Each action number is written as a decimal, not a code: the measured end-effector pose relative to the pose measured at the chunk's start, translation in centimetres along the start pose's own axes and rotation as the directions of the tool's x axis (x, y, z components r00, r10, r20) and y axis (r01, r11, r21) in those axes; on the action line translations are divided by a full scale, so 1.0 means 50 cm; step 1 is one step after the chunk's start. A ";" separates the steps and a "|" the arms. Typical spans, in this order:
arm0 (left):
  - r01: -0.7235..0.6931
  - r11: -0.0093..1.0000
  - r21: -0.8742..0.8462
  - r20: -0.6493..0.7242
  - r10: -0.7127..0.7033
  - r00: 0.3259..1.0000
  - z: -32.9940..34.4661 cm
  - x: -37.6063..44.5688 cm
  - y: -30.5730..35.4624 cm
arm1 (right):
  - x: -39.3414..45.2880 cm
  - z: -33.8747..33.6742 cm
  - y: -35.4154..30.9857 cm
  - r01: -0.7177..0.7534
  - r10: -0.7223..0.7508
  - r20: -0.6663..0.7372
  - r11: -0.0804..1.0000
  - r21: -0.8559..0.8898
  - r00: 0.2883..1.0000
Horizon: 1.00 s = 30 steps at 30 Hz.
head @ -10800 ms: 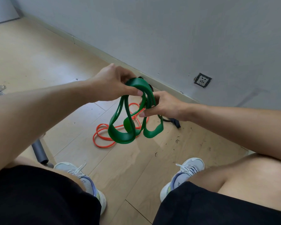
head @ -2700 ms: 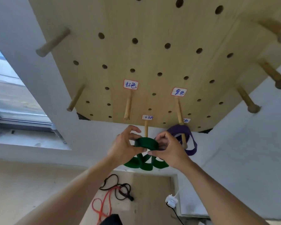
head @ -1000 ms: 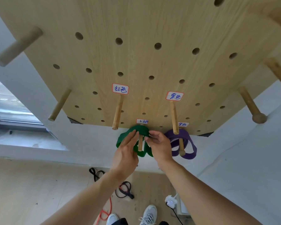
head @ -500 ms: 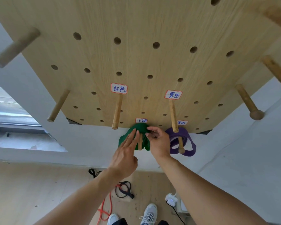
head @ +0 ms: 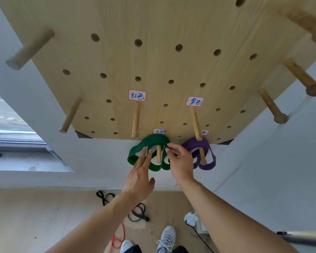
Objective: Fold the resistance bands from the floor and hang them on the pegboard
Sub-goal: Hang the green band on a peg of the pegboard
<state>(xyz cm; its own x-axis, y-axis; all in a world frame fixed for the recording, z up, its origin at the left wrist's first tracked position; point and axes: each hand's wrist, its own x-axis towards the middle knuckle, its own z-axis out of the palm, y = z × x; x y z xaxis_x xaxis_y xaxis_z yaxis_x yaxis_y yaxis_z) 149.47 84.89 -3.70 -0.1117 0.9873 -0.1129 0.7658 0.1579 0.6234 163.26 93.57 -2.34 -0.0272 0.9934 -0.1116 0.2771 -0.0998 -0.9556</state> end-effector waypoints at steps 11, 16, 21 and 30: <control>0.215 0.974 -0.074 0.121 -0.205 0.971 0.029 -0.104 -0.057 | -0.074 -0.007 0.057 -0.151 0.152 0.043 0.988 -0.032 0.987; 0.352 0.932 -0.082 0.063 -0.348 0.936 0.051 -0.167 -0.064 | -0.117 -0.021 0.083 -0.113 0.171 0.247 0.966 -0.233 0.954; 0.550 0.804 -0.227 0.064 -0.551 0.832 0.162 -0.266 -0.076 | -0.170 -0.045 0.153 -0.055 0.230 0.428 0.922 -0.383 0.874; 0.810 0.514 -0.283 0.159 -0.808 0.568 0.308 -0.546 -0.059 | -0.332 -0.017 0.389 0.013 0.521 0.649 0.774 -0.632 0.555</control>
<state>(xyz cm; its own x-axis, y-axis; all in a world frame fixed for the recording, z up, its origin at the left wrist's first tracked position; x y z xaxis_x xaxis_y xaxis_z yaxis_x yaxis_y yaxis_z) 159.99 57.19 -14.38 -0.5816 0.4302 -0.6904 0.1237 0.8856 0.4477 169.92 75.19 -18.85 -0.4937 0.4628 -0.7362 0.8217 -0.0288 -0.5692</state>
